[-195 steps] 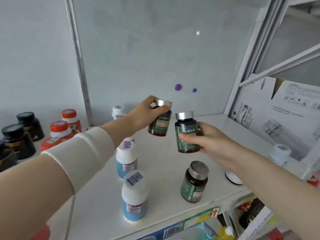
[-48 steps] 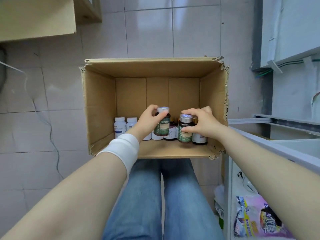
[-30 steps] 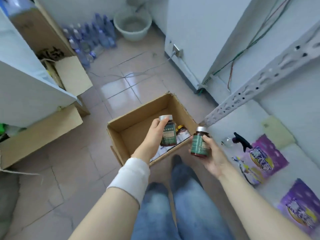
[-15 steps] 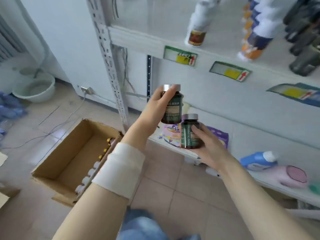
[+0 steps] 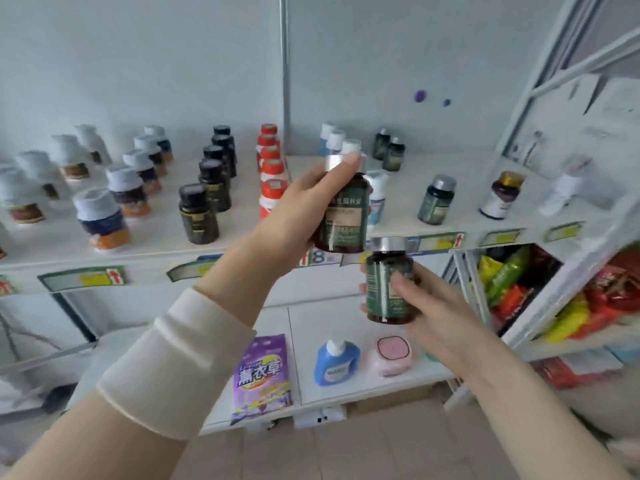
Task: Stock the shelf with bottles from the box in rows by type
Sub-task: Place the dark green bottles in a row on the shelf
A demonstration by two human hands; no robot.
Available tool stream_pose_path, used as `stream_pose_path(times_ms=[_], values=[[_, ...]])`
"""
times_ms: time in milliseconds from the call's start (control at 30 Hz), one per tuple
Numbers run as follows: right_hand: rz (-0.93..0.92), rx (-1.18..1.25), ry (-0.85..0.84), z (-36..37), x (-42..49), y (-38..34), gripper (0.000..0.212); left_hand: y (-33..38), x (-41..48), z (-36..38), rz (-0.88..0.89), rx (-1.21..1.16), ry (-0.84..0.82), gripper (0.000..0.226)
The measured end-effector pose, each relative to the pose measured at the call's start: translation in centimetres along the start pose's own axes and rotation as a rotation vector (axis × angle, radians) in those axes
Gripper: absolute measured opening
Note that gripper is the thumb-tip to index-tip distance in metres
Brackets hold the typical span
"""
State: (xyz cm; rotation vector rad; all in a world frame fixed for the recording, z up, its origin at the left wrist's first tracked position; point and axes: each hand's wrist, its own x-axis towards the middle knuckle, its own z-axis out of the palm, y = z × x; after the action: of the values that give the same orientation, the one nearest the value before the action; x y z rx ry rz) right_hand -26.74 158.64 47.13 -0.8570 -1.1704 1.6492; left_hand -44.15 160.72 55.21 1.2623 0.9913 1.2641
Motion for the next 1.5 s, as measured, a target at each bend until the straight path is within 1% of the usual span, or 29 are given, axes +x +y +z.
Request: stream_pose_path(times_ms=[67, 133, 200, 333, 400, 467, 500, 567, 700, 767, 833, 900, 967, 1067, 1167, 1233, 1267, 1367, 1400, 1500], values=[[-0.044, 0.027, 0.037, -2.8, 0.5, -2.2, 0.076, 0.2, 2.5, 2.6, 0.000, 0.002, -0.055, 0.026], [-0.094, 0.052, 0.071, -5.4, 1.4, -4.7, 0.079, 0.3, 5.3, 4.9, -0.001, 0.024, -0.095, 0.027], [-0.131, -0.001, 0.110, -7.9, 2.7, -7.5, 0.082, 0.3, 8.4, 6.7, -0.003, 0.050, -0.112, 0.029], [-0.161, -0.172, 0.188, -12.5, 6.7, -13.0, 0.059, 0.0, 16.1, 8.9, 0.035, 0.192, -0.082, 0.025], [-0.158, -0.246, 0.209, -14.4, 9.7, -15.2, 0.052, -0.1, 20.2, 9.4, 0.067, 0.282, -0.057, 0.032], [-0.130, -0.366, 0.216, -15.9, 13.2, -16.8, 0.035, -0.3, 24.1, 9.8, 0.078, 0.361, -0.043, 0.038], [-0.112, -0.419, 0.215, -16.5, 15.0, -17.3, 0.031, -0.6, 26.1, 9.8, 0.069, 0.392, -0.037, 0.039], [-0.074, -0.467, 0.198, -18.0, 18.5, -17.8, 0.037, -1.2, 29.8, 9.7, 0.038, 0.464, -0.026, 0.041], [-0.010, -0.520, 0.162, -20.4, 24.5, -17.5, 0.046, -2.6, 35.9, 9.5, -0.017, 0.687, -0.010, 0.040], [0.026, -0.585, 0.110, -21.3, 26.7, -17.0, 0.050, -3.7, 38.0, 9.6, -0.043, 0.770, -0.014, 0.034], [0.051, -0.682, 0.055, -22.1, 28.3, -16.4, 0.048, -4.9, 39.5, 9.6, -0.077, 0.852, -0.033, 0.030], [0.075, -0.754, -0.017, -22.7, 29.5, -15.7, 0.049, -5.9, 40.2, 9.5, -0.116, 0.976, -0.065, 0.025], [0.100, -0.798, -0.090, -22.9, 30.3, -15.2, 0.049, -6.5, 40.4, 9.4, -0.160, 1.077, -0.090, 0.029], [0.099, -0.868, -0.195, -23.1, 30.9, -14.7, 0.046, -6.6, 40.0, 9.6, -0.234, 1.093, -0.092, 0.035], [0.094, -0.901, -0.316, -23.0, 31.1, -14.4, 0.036, -6.5, 39.5, 9.9, -0.270, 1.143, -0.090, 0.029], [0.074, -0.959, -0.355, -22.8, 31.3, -14.1, 0.030, -6.5, 39.3, 10.0, -0.278, 1.158, -0.070, 0.029], [0.059, -0.985, -0.363, -22.7, 31.4, -13.9, 0.031, -6.5, 39.2, 10.0, -0.283, 1.156, -0.059, 0.031], [0.079, -1.014, -0.351, -22.4, 31.7, -13.5, 0.056, -6.5, 39.2, 10.2, -0.294, 1.161, -0.055, 0.042], [0.087, -1.017, -0.351, -22.3, 31.8, -13.4, 0.060, -6.5, 39.2, 10.3, -0.302, 1.173, -0.059, 0.044], [0.079, -1.073, -0.365, -22.1, 31.7, -13.1, 0.063, -6.7, 39.4, 10.4, -0.294, 1.173, -0.073, 0.049]])
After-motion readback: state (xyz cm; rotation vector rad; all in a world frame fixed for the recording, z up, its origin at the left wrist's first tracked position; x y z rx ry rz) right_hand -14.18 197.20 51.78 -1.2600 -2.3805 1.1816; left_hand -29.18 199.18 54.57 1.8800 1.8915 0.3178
